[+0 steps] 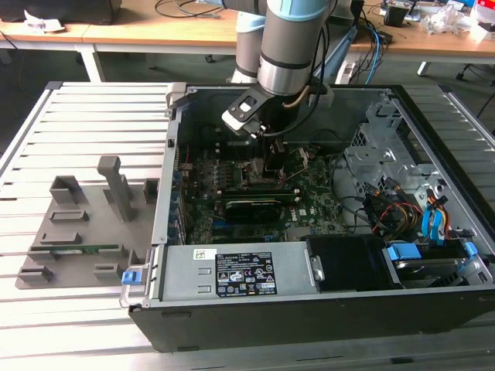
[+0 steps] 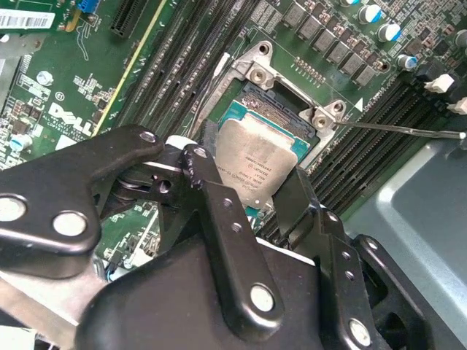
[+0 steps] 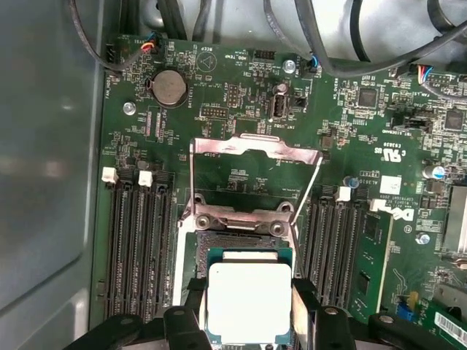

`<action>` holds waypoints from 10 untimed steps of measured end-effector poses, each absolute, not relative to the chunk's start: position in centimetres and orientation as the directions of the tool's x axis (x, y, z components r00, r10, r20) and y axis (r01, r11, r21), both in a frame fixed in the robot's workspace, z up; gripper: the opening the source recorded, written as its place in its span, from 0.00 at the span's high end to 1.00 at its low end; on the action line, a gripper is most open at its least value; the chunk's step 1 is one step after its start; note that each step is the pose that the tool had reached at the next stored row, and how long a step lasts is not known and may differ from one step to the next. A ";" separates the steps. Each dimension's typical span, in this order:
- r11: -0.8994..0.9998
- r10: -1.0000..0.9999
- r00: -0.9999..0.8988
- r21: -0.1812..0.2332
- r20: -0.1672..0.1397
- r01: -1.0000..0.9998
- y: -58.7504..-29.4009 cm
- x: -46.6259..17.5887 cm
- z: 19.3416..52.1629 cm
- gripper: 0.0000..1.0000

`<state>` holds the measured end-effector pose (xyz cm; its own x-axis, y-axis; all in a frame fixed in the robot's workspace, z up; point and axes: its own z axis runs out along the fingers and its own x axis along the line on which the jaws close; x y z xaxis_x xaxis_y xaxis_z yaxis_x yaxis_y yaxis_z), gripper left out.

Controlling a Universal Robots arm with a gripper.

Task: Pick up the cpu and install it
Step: 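Place the cpu into insertion slot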

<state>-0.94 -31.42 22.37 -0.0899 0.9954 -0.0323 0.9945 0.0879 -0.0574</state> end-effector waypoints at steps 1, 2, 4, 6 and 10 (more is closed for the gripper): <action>0.088 0.995 -0.090 -0.057 -0.032 0.994 -31.4 -0.9 22.3 0.45; 0.088 0.995 -0.090 -0.057 -0.032 0.994 -31.4 -0.9 22.2 0.45; 0.088 0.995 -0.089 -0.057 -0.033 0.995 -31.4 -0.9 22.1 0.45; 0.042 0.998 -0.044 -0.058 -0.044 0.997 -31.2 -0.9 21.8 0.45; 0.024 0.999 -0.027 -0.058 -0.044 0.998 -31.2 -0.9 21.3 0.45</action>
